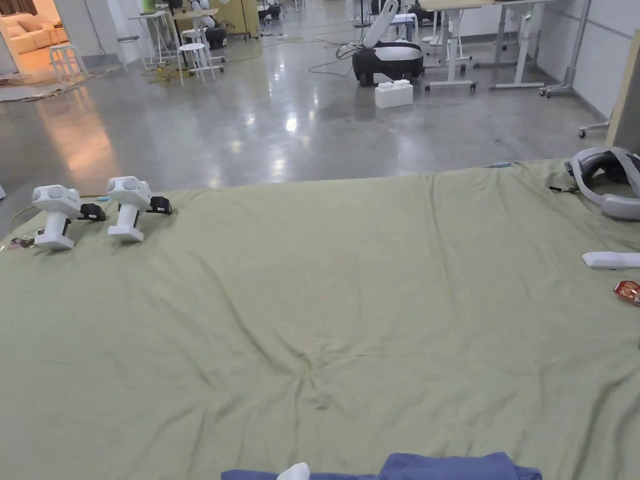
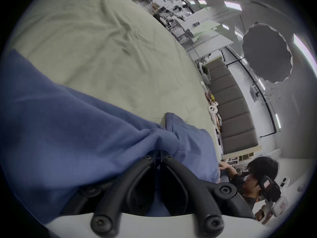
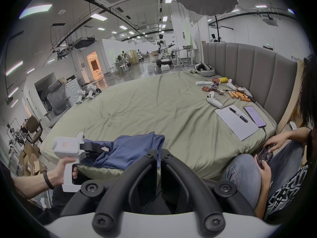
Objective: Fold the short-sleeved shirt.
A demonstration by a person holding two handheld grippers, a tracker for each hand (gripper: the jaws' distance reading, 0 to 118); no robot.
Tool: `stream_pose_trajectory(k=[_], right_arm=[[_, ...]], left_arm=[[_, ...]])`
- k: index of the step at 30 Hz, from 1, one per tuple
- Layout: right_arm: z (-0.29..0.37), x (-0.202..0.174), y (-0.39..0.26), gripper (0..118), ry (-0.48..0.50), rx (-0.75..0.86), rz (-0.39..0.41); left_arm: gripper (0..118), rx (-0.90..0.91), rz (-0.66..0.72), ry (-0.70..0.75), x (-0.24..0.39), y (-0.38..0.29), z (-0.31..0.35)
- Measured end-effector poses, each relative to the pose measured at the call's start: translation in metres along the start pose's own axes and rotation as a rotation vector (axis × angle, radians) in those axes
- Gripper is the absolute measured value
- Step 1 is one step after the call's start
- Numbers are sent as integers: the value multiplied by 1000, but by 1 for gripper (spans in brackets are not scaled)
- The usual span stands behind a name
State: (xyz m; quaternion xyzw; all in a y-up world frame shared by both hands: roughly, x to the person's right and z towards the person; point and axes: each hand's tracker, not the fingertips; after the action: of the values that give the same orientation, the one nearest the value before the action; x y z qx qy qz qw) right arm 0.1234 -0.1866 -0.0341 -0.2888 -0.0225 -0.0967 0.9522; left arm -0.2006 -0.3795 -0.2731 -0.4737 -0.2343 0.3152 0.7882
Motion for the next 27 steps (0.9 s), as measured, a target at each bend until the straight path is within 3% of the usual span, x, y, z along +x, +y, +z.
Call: stream_pose_trajectory(k=[3,5,6,8,9,13,16,19,20,22,23,24,27], right_arm=[[-3,-1,2,5,-5,-6,6],[-6,-1,2,5,10,-11,7],[-8,-1,1,5,16,-12,9],[-11,-2,0,5,32,-17,9],[-15,1,-3,5,44,-23,7],[-25,0,-7,5,73,-43,-1],[-25,-3,-8,5,85,-44,1],[-23,-7,-8,5,80,-45,13],[-22,-7,-8,5,77,-45,17],[-18,-6,-8,5,62,-44,21],[-17,-4,-9,5,58,-44,19],[-17,-2,-9,5,54,-45,15],[-15,2,-11,5,43,-49,-2]], left_arm=[[12,12,138,-45,-7,15,19],[27,106,68,-68,-7,22,55],[27,143,57,-101,-13,26,77],[94,154,87,-128,-29,36,115],[101,209,105,-102,-41,41,137],[101,298,194,62,-97,48,180],[101,276,354,-17,-131,43,173],[96,233,402,-150,-136,32,142],[89,243,407,-175,-133,27,135],[47,244,428,-167,-132,29,118],[18,234,447,-157,-129,31,110],[16,212,440,-76,-129,28,104],[12,257,466,-152,-133,25,120]])
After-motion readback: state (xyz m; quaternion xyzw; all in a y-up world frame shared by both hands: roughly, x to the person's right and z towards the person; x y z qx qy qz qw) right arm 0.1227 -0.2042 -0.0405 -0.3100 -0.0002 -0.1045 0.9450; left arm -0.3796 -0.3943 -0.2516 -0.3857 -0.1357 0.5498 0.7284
